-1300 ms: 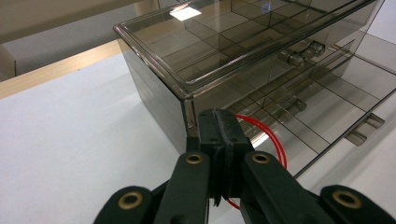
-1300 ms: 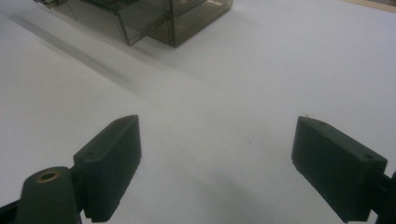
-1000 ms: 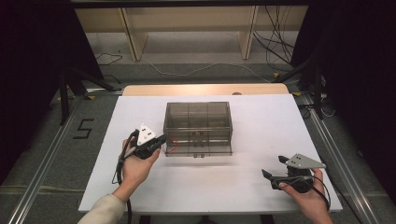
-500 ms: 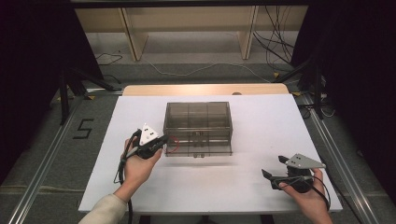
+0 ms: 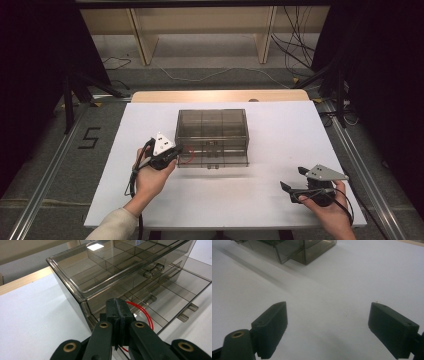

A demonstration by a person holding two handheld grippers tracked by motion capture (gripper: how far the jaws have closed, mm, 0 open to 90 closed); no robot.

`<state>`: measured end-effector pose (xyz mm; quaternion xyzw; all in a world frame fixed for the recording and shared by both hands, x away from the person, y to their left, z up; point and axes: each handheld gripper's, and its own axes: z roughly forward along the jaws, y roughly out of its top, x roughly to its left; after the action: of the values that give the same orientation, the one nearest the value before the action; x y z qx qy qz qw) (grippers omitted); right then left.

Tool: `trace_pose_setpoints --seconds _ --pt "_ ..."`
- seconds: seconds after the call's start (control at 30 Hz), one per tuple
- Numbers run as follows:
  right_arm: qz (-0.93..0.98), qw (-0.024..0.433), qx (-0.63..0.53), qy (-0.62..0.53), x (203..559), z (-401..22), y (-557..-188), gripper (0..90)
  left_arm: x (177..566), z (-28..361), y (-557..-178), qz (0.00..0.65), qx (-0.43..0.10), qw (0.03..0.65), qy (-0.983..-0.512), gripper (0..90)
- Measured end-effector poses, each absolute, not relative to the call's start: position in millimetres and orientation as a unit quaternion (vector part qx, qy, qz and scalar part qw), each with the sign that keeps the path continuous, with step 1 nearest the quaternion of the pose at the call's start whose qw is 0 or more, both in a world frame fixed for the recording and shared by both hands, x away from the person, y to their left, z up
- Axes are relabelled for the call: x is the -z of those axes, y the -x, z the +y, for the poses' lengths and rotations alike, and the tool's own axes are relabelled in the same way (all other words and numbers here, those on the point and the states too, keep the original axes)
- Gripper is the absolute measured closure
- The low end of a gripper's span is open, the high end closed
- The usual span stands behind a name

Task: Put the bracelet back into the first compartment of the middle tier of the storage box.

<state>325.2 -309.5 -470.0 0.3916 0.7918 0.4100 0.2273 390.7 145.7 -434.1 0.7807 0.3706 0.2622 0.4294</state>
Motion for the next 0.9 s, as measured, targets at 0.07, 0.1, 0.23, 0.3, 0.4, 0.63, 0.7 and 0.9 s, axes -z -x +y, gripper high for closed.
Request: trace_pose_setpoints --seconds 0.07,0.1,0.23,0.3,0.4,0.63,0.7,0.9 --pt "0.792 0.227 -0.41 -0.392 469.9 -309.5 -325.1 16.7 434.5 145.1 -390.7 0.37 -0.262 0.429 -0.782 89.7" --pt "0.793 0.227 -0.408 -0.393 469.5 -309.6 -324.7 16.7 434.7 144.9 -390.8 0.369 -0.262 0.429 -0.782 89.7" --pt "0.792 0.227 -0.41 -0.391 470.1 -309.4 -325.1 16.7 435.3 143.8 -391.3 0.368 -0.261 0.428 -0.783 89.7" --pt "0.792 0.228 -0.41 -0.392 470.0 -309.4 -325.0 16.7 435.7 142.9 -391.6 0.368 -0.261 0.429 -0.783 89.7" --pt "0.792 0.227 -0.41 -0.391 470.0 -309.4 -325.1 16.7 436.5 141.2 -391.9 0.368 -0.26 0.429 -0.783 89.7" --pt "0.792 0.227 -0.41 -0.391 470.1 -309.4 -325.2 16.7 437.6 139.0 -392.7 0.364 -0.258 0.425 -0.787 89.7" --pt "0.792 0.227 -0.41 -0.391 470.1 -309.4 -325.1 16.7 438.1 138.4 -392.5 0.364 -0.257 0.425 -0.788 89.7" --pt "0.792 0.227 -0.41 -0.391 470.1 -309.4 -325.1 16.7 439.2 136.8 -392.5 0.361 -0.255 0.424 -0.79 89.7"
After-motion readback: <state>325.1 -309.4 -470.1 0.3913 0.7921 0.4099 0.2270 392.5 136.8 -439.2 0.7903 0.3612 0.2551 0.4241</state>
